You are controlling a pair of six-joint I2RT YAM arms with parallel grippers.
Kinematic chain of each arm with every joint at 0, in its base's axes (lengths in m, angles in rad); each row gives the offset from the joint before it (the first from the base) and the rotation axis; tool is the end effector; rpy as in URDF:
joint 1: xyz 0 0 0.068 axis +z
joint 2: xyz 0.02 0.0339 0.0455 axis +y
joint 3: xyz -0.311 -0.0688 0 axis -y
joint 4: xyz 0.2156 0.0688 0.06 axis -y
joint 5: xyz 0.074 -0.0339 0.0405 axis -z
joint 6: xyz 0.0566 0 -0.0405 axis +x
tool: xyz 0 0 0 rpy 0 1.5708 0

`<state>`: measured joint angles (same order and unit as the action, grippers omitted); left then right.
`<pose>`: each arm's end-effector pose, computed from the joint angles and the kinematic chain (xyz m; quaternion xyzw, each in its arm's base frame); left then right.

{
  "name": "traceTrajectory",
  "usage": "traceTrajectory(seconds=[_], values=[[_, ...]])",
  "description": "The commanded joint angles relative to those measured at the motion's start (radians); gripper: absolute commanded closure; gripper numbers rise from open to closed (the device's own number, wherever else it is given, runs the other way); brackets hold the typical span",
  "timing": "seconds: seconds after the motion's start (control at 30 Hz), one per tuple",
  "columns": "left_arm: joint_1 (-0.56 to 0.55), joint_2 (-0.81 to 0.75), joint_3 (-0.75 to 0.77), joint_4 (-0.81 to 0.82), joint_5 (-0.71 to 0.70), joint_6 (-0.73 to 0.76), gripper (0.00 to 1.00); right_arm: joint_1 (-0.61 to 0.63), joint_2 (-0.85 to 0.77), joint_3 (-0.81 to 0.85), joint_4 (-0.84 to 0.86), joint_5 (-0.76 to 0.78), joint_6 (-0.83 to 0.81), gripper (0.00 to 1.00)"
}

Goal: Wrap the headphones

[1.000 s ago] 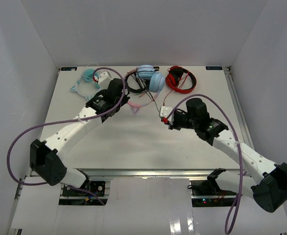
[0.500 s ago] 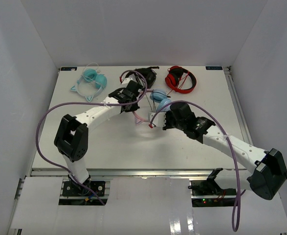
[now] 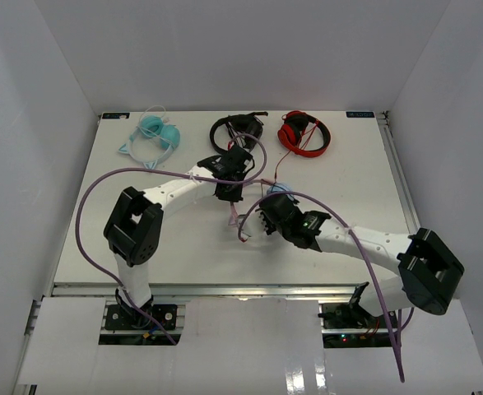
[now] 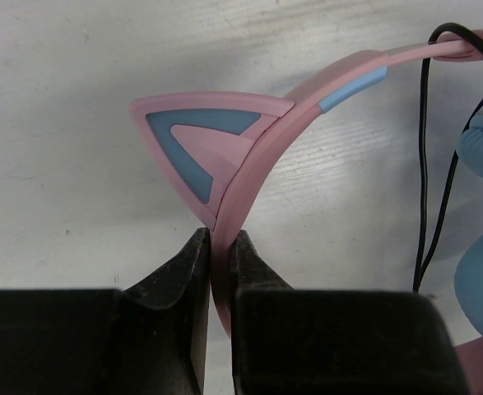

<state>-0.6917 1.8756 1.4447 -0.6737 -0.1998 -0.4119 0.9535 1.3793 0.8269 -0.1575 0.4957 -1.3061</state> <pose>0.3094 -0.2417 0.2590 0.1122 0.9619 -0.0379 0.2466 0.1781 0.2044 0.2761 -0.7530 0.4686 -0.2904 0.3592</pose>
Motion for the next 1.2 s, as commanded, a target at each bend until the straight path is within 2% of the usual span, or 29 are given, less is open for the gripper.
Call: traceTrajectory(seconds=[0.0,0.2,0.33,0.47,0.67,0.83,1.03,1.17], values=[[-0.008,0.002,0.032,-0.023,0.105,0.065,1.00,0.035,0.007,0.057,0.025,0.036,-0.074,0.92],[-0.006,-0.020,-0.005,-0.001,0.189,0.120,1.00,0.044,0.012,0.057,-0.047,-0.090,-0.032,0.90],[-0.008,-0.038,-0.049,0.005,0.239,0.167,1.00,0.045,0.027,0.037,-0.046,-0.092,-0.074,0.88],[-0.008,-0.037,-0.064,0.000,0.263,0.191,1.00,0.049,0.033,0.152,-0.190,-0.297,0.023,0.86],[-0.008,-0.022,-0.065,-0.009,0.295,0.204,1.00,0.049,0.052,0.292,-0.313,-0.481,0.125,0.86],[-0.008,-0.023,-0.051,-0.022,0.293,0.206,1.00,0.053,0.070,0.327,-0.319,-0.486,0.133,0.87],[-0.008,-0.046,-0.061,-0.027,0.264,0.200,1.00,0.042,0.052,0.223,-0.231,-0.434,0.110,0.87],[-0.008,-0.060,-0.083,-0.023,0.237,0.181,1.00,0.001,0.009,0.211,-0.244,-0.570,0.189,0.88]])
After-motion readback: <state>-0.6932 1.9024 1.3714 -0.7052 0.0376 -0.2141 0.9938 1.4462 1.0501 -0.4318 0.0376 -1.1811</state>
